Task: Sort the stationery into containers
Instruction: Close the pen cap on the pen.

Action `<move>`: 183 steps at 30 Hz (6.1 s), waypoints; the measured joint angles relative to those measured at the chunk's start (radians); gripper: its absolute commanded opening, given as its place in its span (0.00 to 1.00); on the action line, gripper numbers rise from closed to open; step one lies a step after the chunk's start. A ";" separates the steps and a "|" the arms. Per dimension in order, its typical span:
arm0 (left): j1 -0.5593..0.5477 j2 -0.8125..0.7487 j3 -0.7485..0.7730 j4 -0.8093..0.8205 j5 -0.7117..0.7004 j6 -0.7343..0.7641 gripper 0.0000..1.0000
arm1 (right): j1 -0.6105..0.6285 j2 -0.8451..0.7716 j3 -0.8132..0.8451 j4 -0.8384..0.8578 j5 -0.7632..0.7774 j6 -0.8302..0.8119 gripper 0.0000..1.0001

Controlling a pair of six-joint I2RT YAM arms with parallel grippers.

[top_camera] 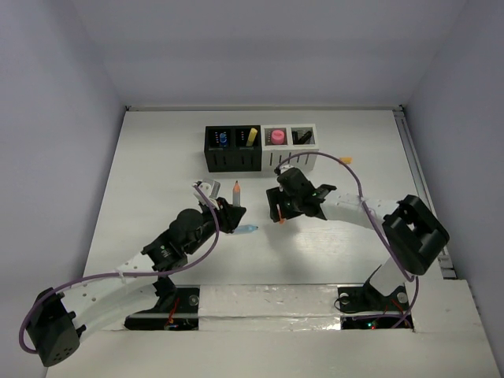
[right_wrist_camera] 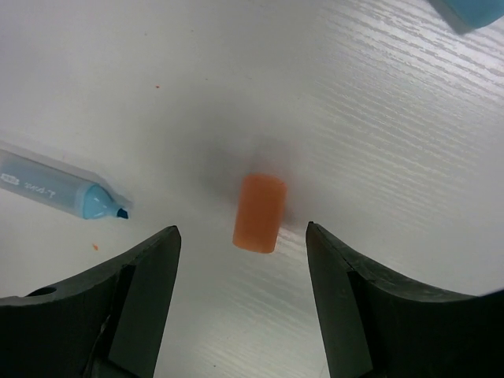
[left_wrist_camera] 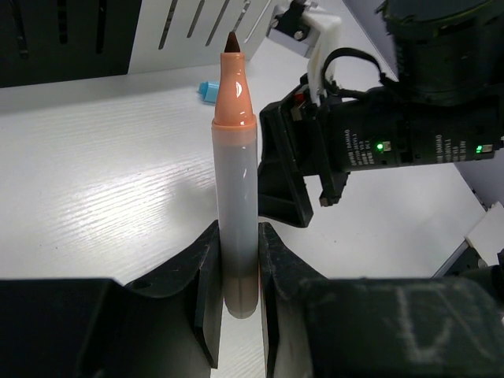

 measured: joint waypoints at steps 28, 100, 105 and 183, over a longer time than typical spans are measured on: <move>0.000 -0.006 -0.019 0.000 0.005 -0.004 0.00 | 0.000 0.200 0.172 -0.193 0.156 0.011 0.43; 0.000 0.275 0.065 0.201 -0.001 0.080 0.00 | 0.121 -0.111 0.232 0.350 0.171 0.239 0.08; 0.000 0.275 0.068 0.200 -0.011 0.079 0.00 | 0.121 -0.111 0.232 0.350 0.179 0.238 0.08; -0.003 0.029 0.126 -0.110 0.003 0.057 0.00 | 0.269 -0.183 0.020 0.698 0.187 0.142 0.00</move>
